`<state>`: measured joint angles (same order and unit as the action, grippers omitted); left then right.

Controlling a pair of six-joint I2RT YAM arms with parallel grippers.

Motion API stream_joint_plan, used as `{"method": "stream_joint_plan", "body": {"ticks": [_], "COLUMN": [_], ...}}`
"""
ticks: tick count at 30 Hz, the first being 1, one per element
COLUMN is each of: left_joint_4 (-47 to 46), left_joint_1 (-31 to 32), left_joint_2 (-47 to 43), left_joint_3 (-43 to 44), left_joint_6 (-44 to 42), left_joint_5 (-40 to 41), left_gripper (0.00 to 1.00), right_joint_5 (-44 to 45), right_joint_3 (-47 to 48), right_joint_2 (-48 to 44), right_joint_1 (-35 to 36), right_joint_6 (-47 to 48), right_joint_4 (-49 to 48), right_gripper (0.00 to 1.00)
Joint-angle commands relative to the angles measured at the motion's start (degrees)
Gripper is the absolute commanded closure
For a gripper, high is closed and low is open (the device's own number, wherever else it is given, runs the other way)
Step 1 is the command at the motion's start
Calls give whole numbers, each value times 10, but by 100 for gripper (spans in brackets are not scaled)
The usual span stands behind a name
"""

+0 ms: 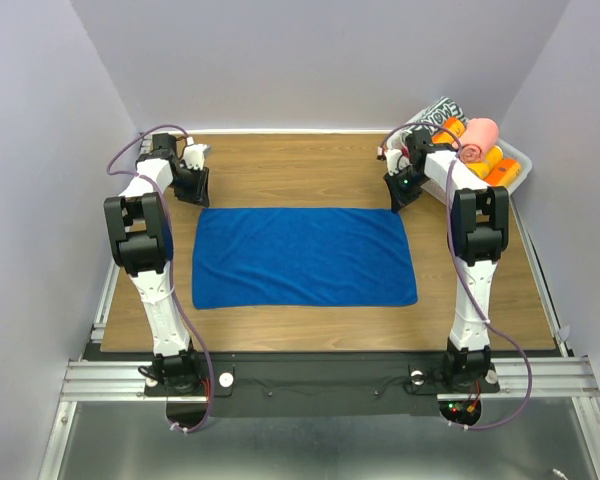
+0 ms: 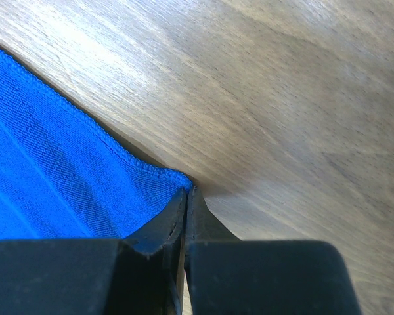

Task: Roll the towels
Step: Fold the towel

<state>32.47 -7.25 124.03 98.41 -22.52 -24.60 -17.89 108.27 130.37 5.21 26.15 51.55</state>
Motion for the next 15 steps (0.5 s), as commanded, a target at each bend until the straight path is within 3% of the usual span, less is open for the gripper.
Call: {"method": "stream_joint_plan", "body": {"ticks": [1,15], "left_joint_4": [5,4], "left_joint_1": [-3,-3], "left_joint_2": [-6,9], "left_joint_3": [6,-8], "left_joint_6": [5,5], "left_joint_5": [8,15], "left_gripper": [62,62], "right_joint_5": [7,13], "right_joint_3": [-1,5], "right_joint_2": [-17,-14], "right_joint_1": [-2,-2], "right_joint_6": [11,11], "right_joint_4": [-6,-3], "right_gripper": [99,99]}}
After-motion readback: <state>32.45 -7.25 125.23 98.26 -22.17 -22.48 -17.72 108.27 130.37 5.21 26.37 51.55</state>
